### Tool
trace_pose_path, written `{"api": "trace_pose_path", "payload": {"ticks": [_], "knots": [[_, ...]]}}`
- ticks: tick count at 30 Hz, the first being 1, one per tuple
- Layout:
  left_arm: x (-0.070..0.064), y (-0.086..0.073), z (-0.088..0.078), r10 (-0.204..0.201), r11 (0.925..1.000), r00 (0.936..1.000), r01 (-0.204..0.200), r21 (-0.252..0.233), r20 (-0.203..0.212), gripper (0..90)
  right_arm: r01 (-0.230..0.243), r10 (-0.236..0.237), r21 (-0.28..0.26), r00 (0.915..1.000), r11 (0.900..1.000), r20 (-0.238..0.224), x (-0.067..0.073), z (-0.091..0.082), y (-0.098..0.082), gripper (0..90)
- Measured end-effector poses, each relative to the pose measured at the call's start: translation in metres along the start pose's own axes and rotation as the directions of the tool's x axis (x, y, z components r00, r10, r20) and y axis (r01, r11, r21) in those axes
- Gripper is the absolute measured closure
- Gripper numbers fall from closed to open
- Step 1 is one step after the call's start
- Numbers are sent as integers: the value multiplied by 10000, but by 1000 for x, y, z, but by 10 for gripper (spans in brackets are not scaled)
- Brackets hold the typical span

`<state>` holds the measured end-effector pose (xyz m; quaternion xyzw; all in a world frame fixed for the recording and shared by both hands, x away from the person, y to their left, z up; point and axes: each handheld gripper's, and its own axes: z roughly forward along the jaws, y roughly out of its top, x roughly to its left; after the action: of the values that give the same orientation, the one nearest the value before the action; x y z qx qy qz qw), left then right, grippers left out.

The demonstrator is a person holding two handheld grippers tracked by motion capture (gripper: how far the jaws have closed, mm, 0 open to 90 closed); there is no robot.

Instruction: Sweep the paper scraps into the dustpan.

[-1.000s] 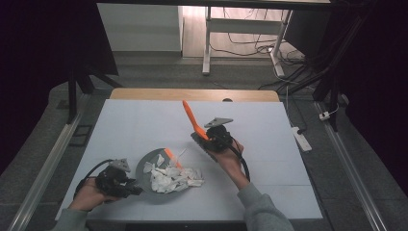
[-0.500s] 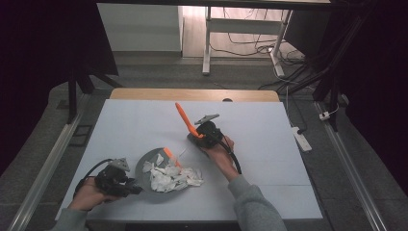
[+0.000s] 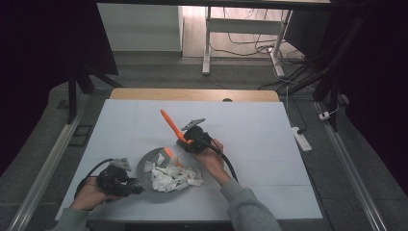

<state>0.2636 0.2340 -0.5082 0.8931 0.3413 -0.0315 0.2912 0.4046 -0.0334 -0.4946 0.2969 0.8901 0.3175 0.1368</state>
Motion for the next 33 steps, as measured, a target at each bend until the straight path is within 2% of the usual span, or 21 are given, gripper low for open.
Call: {"api": "trace_pose_path", "payload": {"ticks": [5,8,10,11,13,16,18,21,25,29,33], "knots": [[0,0,0,31,10000,10000,-31,31,3,615,205,-208,-68,9991,9998,-377,13,0,0,703],[0,1,1,35,10000,10000,-35,42,17,615,77,-86,-91,9947,9999,-1027,23,-1,-1,703],[0,0,1,32,10000,10000,-33,48,28,615,354,-366,-126,9934,9993,-1090,31,-3,-1,703],[0,0,1,29,10000,10000,-29,41,29,615,444,-466,-211,9919,9988,-1181,35,-4,0,703],[0,1,1,31,10000,10000,-31,41,21,615,325,-387,-363,9822,9988,-1837,39,-8,1,703],[0,1,1,35,10000,10000,-35,37,19,615,696,-780,-509,9793,9963,-1868,50,-14,5,703],[0,1,1,48,10000,10000,-48,49,7,615,780,-918,-790,9776,9938,-1892,52,-19,7,703],[0,0,1,31,10000,10000,-31,31,32,615,514,-727,-1240,9820,9910,-1741,49,-27,9,703],[0,0,2,38,10000,10000,-38,22,56,615,84,-308,-1527,9890,9882,-1450,34,-35,7,703],[0,0,2,-21,10000,10000,21,-23,72,615,-335,98,-1814,9915,9828,-1297,21,-46,0,703],[0,-1,1,-26,10000,10000,26,-34,84,615,-559,356,-1973,9938,9787,-1052,11,-57,-12,703]]}}
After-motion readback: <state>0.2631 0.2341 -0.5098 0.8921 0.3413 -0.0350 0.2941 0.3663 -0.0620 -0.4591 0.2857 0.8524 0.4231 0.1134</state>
